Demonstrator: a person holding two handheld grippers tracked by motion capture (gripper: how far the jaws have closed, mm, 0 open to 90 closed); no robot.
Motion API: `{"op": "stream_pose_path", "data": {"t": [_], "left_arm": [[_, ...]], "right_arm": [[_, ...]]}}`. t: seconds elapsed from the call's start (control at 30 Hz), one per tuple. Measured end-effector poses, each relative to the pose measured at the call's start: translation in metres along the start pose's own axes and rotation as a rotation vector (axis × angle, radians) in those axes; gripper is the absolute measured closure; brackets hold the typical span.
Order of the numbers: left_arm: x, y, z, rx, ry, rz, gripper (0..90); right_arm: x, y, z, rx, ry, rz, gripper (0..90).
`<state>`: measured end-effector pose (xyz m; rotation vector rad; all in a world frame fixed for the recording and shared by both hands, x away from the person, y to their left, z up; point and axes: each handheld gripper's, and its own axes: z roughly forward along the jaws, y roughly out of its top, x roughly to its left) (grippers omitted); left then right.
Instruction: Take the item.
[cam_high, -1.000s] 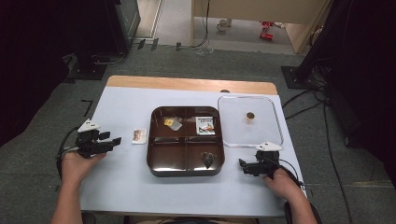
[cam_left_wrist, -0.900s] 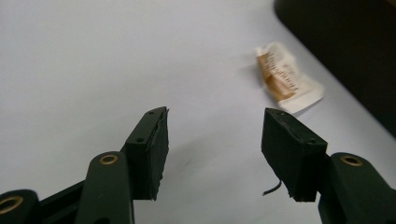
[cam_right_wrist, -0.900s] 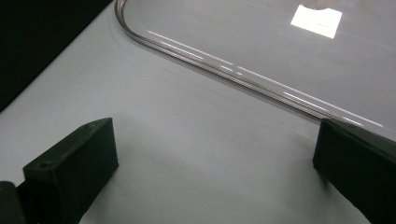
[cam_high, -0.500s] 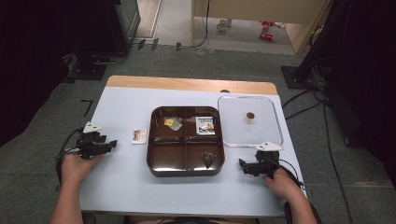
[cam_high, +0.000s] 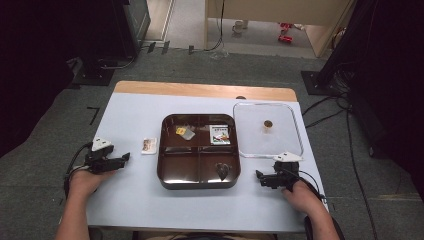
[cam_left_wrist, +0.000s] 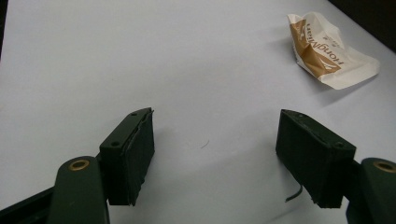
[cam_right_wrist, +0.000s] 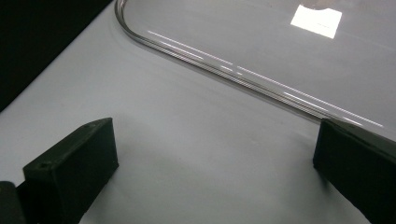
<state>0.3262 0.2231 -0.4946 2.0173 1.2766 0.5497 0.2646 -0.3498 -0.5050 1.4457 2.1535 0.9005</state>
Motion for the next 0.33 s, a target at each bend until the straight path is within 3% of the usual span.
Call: {"op": "stream_pose_path", "data": {"t": [0.33], "left_arm": [[-0.0001, 0.0000, -0.0001, 0.001, 0.001, 0.002, 27.8]], "right_arm": [[0.0000, 0.0000, 0.0000, 0.000, 0.000, 0.000, 0.0]]}}
